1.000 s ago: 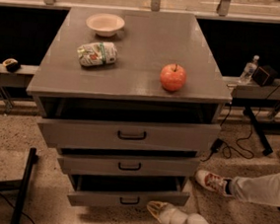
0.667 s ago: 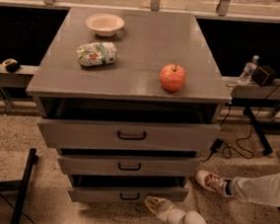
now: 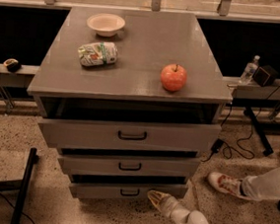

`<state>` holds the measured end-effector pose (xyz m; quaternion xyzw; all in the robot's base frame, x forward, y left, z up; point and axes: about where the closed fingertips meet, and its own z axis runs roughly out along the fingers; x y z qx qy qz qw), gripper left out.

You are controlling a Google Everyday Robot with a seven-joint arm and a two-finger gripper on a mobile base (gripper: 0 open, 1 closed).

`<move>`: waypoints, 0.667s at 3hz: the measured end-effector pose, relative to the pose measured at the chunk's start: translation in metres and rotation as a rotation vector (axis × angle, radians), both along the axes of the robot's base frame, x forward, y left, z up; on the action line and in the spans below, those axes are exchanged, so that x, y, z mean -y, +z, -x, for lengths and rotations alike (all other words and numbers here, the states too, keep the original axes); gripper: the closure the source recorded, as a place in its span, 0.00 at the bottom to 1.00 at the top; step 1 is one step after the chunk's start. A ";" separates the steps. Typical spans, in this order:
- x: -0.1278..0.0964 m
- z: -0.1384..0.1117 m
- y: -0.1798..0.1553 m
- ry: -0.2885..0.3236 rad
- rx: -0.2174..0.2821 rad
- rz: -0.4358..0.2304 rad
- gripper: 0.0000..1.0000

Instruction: Close bottom drawer

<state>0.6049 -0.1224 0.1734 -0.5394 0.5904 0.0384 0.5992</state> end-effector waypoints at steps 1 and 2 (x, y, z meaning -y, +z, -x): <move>0.017 0.000 0.009 -0.015 0.024 0.026 1.00; 0.032 0.025 0.020 -0.021 0.023 0.055 1.00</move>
Offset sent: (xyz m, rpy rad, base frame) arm -0.0611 -0.0462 0.0347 -0.0837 -0.0193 -0.0215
